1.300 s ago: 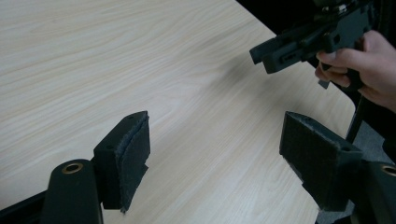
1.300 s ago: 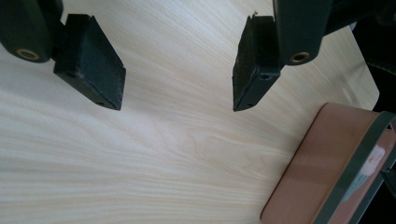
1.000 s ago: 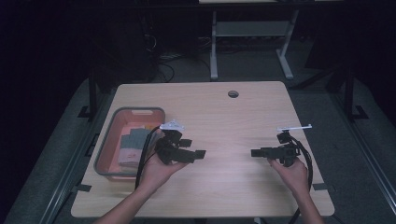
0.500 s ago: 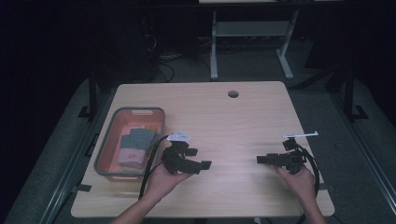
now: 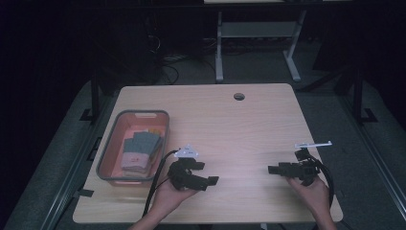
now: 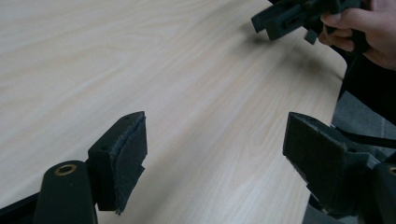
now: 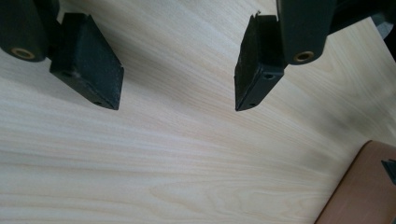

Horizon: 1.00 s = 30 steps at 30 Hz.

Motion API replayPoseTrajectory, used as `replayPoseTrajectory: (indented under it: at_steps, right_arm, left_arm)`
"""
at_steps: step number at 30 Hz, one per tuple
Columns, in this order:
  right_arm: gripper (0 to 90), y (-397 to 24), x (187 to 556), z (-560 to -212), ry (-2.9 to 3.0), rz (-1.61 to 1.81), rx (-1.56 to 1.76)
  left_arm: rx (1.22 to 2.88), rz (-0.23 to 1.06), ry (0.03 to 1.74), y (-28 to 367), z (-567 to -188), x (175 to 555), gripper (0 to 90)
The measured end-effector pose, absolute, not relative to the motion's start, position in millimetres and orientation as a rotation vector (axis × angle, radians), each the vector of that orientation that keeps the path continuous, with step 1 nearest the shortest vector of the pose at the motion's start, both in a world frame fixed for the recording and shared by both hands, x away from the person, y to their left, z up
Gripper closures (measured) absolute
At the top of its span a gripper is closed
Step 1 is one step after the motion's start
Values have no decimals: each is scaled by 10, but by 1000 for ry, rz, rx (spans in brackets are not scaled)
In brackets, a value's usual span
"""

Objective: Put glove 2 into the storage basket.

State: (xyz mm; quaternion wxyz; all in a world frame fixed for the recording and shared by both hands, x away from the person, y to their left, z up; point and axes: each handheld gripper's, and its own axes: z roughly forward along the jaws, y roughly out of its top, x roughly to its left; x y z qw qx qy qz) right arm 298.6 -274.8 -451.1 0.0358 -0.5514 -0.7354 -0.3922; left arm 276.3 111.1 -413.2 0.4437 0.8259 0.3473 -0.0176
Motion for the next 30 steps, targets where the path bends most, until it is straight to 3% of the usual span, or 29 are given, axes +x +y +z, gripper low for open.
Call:
replayPoseTrajectory:
  at_steps: [30]
  right_arm:
    - [294, -2710, 2687, -4616, -2272, -1303, -1688]
  left_arm:
    - [2019, -68, 819, 1245, -4471, 2355, 202]
